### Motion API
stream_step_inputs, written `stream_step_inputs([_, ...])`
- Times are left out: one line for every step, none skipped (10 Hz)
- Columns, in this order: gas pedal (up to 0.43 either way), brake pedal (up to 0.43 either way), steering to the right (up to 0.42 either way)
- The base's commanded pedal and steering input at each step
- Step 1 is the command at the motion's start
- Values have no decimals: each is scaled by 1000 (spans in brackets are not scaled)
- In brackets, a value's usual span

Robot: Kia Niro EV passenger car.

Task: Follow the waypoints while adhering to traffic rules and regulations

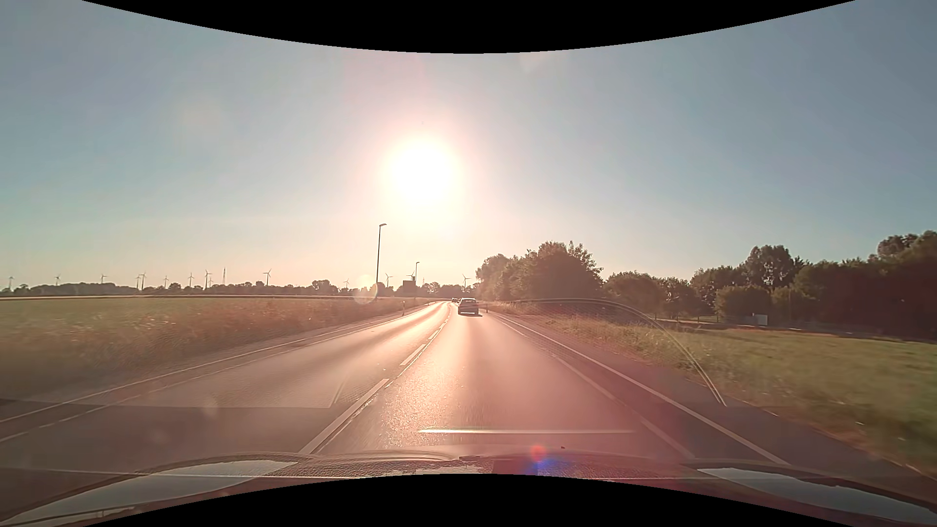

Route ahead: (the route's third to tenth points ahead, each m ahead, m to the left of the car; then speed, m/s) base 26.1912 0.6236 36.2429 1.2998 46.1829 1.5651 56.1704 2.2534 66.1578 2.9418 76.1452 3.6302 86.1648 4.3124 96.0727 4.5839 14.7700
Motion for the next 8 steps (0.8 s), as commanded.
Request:
stream_step_inputs([268,0,-8])
stream_step_inputs([268,0,-9])
stream_step_inputs([268,0,-10])
stream_step_inputs([268,0,-10])
stream_step_inputs([268,0,-11])
stream_step_inputs([268,0,-12])
stream_step_inputs([268,0,-13])
stream_step_inputs([268,0,-12])
